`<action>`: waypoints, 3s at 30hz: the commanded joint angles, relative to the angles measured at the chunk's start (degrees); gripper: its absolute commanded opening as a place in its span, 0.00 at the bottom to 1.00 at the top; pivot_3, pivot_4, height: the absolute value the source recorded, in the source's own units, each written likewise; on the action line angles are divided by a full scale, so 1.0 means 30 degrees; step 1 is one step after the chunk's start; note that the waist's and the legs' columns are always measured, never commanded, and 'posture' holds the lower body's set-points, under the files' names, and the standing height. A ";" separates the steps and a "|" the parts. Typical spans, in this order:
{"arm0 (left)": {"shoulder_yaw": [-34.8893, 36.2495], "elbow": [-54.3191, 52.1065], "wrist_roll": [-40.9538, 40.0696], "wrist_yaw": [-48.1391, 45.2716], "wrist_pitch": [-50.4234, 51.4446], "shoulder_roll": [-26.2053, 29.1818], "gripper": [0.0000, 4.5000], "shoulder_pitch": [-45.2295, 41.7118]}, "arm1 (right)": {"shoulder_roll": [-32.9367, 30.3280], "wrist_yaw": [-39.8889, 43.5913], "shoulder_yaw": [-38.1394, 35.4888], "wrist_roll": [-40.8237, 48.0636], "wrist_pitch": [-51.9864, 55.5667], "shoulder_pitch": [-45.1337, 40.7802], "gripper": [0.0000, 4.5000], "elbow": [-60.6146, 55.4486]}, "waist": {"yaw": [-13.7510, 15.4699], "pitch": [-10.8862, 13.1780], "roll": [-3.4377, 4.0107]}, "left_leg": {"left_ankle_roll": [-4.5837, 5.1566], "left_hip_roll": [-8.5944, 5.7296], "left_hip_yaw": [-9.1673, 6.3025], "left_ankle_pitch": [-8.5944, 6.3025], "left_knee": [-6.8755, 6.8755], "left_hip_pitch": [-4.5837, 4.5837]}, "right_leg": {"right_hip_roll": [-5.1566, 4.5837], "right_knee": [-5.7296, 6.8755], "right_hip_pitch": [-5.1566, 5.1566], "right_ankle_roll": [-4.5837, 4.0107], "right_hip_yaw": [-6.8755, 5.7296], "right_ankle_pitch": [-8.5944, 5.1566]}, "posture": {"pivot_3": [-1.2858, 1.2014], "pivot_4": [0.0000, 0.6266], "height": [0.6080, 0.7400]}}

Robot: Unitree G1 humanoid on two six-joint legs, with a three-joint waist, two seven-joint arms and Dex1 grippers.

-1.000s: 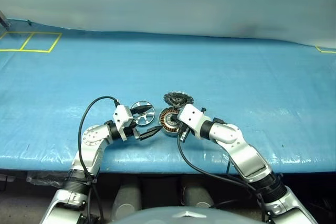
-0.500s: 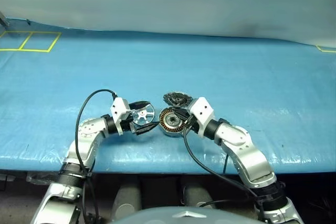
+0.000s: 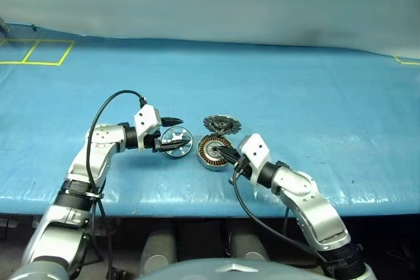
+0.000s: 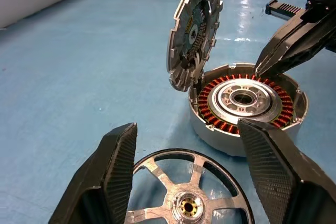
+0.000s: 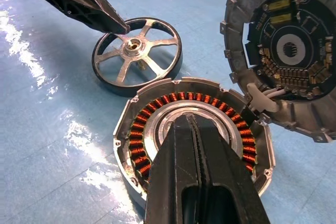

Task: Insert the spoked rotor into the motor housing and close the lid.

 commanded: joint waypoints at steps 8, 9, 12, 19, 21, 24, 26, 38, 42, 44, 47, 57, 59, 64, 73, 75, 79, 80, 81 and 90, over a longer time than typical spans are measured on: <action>-0.1677 0.1381 0.2788 -0.1704 -0.1534 0.1446 0.73 -0.1883 | 0.0459 -0.0746 0.0175 -0.0009 -0.1127 0.0369 0.00 -0.0575 | 0.0031 0.0004 -0.0003 | 0.0000 0.0001 -0.0004 0.0000 0.0000 -0.0011 | 0.0001 0.0000 -0.0009 -0.0001 -0.0006 -0.0001 | 0.52 0.24 1.00; -0.1755 0.1686 0.2946 -0.1704 -0.1667 0.1376 0.73 -0.2036 | 0.0498 -0.0789 0.0189 -0.0025 -0.1176 0.0401 0.00 -0.0549 | 0.0036 0.0003 -0.0002 | 0.0001 0.0002 -0.0003 0.0000 0.0001 -0.0012 | 0.0001 0.0000 -0.0009 -0.0001 -0.0006 -0.0001 | 0.52 0.24 1.00; -0.1888 0.2264 0.3270 -0.1729 -0.1827 0.1237 0.73 -0.2303 | 0.0558 -0.0882 0.0216 -0.0040 -0.1232 0.0424 0.00 -0.0513 | 0.0045 0.0004 -0.0003 | 0.0001 0.0001 -0.0001 0.0000 0.0007 -0.0014 | 0.0000 0.0000 -0.0007 0.0000 -0.0003 0.0000 | 0.52 0.24 1.00; -0.2308 0.3765 0.4195 -0.1141 -0.2389 0.0520 0.73 -0.2748 | 0.0519 -0.1070 0.0124 -0.0007 -0.1342 0.0530 0.00 -0.0532 | 0.0090 0.0003 -0.0004 | 0.0001 0.0001 -0.0004 0.0000 0.0007 -0.0016 | 0.0002 0.0004 -0.0006 0.0001 -0.0006 0.0000 | 0.52 0.24 1.00; -0.2368 0.3978 0.4302 -0.1097 -0.2460 0.0435 0.73 -0.2749 | 0.0510 -0.1108 0.0107 -0.0019 -0.1330 0.0547 0.00 -0.0535 | 0.0094 0.0003 -0.0003 | 0.0001 0.0001 -0.0003 0.0001 0.0007 -0.0014 | 0.0002 0.0005 -0.0005 0.0001 -0.0004 0.0001 | 0.52 0.24 1.00; -0.2433 0.4241 0.4288 -0.1181 -0.2378 0.0347 0.73 -0.2676 | 0.0492 -0.1142 0.0080 -0.0031 -0.1313 0.0569 0.00 -0.0537 | 0.0112 0.0001 -0.0003 | 0.0002 0.0001 -0.0004 0.0001 0.0011 -0.0006 | 0.0002 0.0012 0.0001 0.0001 -0.0006 0.0000 | 0.52 0.24 1.00; -0.2347 0.4361 0.4109 -0.1308 -0.2068 0.0251 0.69 -0.2629 | 0.0485 -0.1184 0.0065 -0.0046 -0.1287 0.0589 0.00 -0.0550 | 0.0131 0.0000 -0.0005 | 0.0002 0.0001 -0.0004 0.0001 0.0020 -0.0002 | 0.0002 0.0015 0.0011 0.0002 -0.0006 0.0001 | 0.52 0.24 1.00; -0.2426 0.4746 0.4625 -0.1504 -0.2343 0.0400 0.42 -0.2653 | 0.0401 -0.1400 0.0012 -0.0037 -0.1283 0.0564 0.00 -0.0550 | 0.0249 -0.0033 0.0019 | 0.0004 -0.0001 -0.0001 0.0003 0.0071 0.0049 | -0.0001 0.0060 0.0064 0.0004 0.0004 0.0001 | 0.52 0.24 1.00; -0.2078 0.4905 0.4566 -0.1145 -0.2744 0.0356 0.34 -0.2779 | 0.0345 -0.1397 -0.0044 -0.0015 -0.1271 0.0563 0.00 -0.0578 | 0.0289 -0.0039 0.0028 | 0.0005 -0.0001 -0.0002 0.0003 0.0070 0.0049 | -0.0001 0.0069 0.0061 0.0003 0.0003 0.0001 | 0.52 0.24 1.00; -0.1829 0.4938 0.4327 -0.1122 -0.2678 0.0315 0.34 -0.2844 | 0.0296 -0.1387 -0.0106 0.0014 -0.1282 0.0613 0.00 -0.0602 | 0.0288 -0.0039 0.0028 | 0.0005 -0.0001 -0.0003 0.0004 0.0074 0.0047 | -0.0001 0.0069 0.0061 0.0003 0.0002 0.0001 | 0.52 0.24 1.00; -0.1226 0.4811 0.3402 -0.1557 -0.2436 0.0260 0.34 -0.2916 | 0.0123 -0.1365 -0.0420 0.0129 -0.1369 0.0865 0.00 -0.0567 | 0.0286 -0.0038 0.0027 | 0.0006 -0.0001 -0.0001 0.0005 0.0084 0.0046 | -0.0001 0.0072 0.0061 0.0004 0.0004 0.0001 | 0.52 0.24 1.00; 0.0225 0.3975 0.0302 -0.3113 -0.1174 -0.0137 0.34 -0.3160 | -0.0490 -0.1199 -0.1973 0.0590 -0.1374 0.2085 0.00 -0.0636 | 0.0235 -0.0019 0.0007 | 0.0007 -0.0001 -0.0008 0.0004 0.0061 -0.0020 | 0.0005 0.0069 -0.0008 0.0002 -0.0003 0.0001 | 0.52 0.24 1.00; 0.0545 0.3600 -0.0718 -0.3599 -0.0508 -0.0497 0.34 -0.3369 | -0.0585 -0.1170 -0.2303 0.0710 -0.1414 0.2378 0.00 -0.0569 | 0.0230 -0.0018 0.0006 | 0.0007 0.0000 -0.0009 0.0004 0.0062 -0.0019 | 0.0005 0.0069 -0.0003 0.0003 -0.0004 0.0001 | 0.52 0.24 1.00; 0.0603 0.3382 -0.1443 -0.4307 -0.0022 -0.0830 0.34 -0.3721 | -0.0670 -0.1069 -0.2772 0.0922 -0.1582 0.2858 0.00 -0.0456 | 0.0234 -0.0016 0.0003 | 0.0007 -0.0002 -0.0008 0.0004 0.0079 -0.0016 | 0.0003 0.0068 0.0007 0.0004 -0.0002 0.0001 | 0.52 0.24 1.00; -0.0092 0.3496 -0.1822 -0.5890 0.0726 -0.1534 0.34 -0.4500 | -0.0708 -0.1171 -0.3236 0.1148 -0.1647 0.3636 0.00 -0.0484 | 0.0177 -0.0015 0.0001 | 0.0007 -0.0002 -0.0013 0.0004 0.0076 -0.0013 | 0.0008 0.0069 0.0009 0.0003 -0.0001 0.0001 | 0.52 0.24 1.00; -0.0252 0.3663 -0.1707 -0.6156 0.0752 -0.1618 0.34 -0.4668 | -0.0711 -0.1087 -0.3300 0.1300 -0.1657 0.3738 0.00 -0.0488 | 0.0181 -0.0015 0.0001 | 0.0007 -0.0002 -0.0011 0.0004 0.0078 -0.0012 | 0.0008 0.0069 0.0012 0.0003 0.0002 0.0001 | 0.52 0.24 1.00; -0.0773 0.4157 -0.1345 -0.6600 0.0430 -0.1926 0.34 -0.5123 | -0.0743 -0.1003 -0.3388 0.1417 -0.1786 0.3911 0.00 -0.0423 | 0.0179 -0.0015 0.0001 | 0.0007 -0.0003 -0.0011 0.0004 0.0081 -0.0008 | 0.0008 0.0069 0.0017 0.0003 0.0004 0.0001 | 0.52 0.24 1.00; -0.0841 0.4252 -0.1299 -0.6645 0.0402 -0.2007 0.34 -0.5216 | -0.0744 -0.1001 -0.3387 0.1425 -0.1801 0.3924 0.00 -0.0406 | 0.0180 -0.0015 0.0001 | 0.0007 -0.0003 -0.0013 0.0004 0.0081 -0.0009 | 0.0009 0.0069 0.0017 0.0003 0.0003 0.0001 | 0.52 0.24 1.00; -0.0938 0.4390 -0.1199 -0.6694 0.0331 -0.2104 0.34 -0.5329 | -0.0740 -0.0998 -0.3385 0.1437 -0.1811 0.3929 0.00 -0.0391 | 0.0184 -0.0015 0.0001 | 0.0007 -0.0003 -0.0012 0.0004 0.0080 -0.0010 | 0.0009 0.0069 0.0015 0.0003 0.0003 0.0001 | 0.52 0.24 1.00; -0.1890 0.6097 0.0444 -0.6575 -0.1354 -0.3054 0.34 -0.6175 | -0.0692 -0.1094 -0.3323 0.1319 -0.1899 0.4025 0.00 -0.0466 | 0.0198 -0.0014 -0.0001 | 0.0007 -0.0004 -0.0014 0.0004 0.0082 -0.0013 | 0.0010 0.0069 0.0016 0.0003 0.0001 0.0001 | 0.52 0.24 1.00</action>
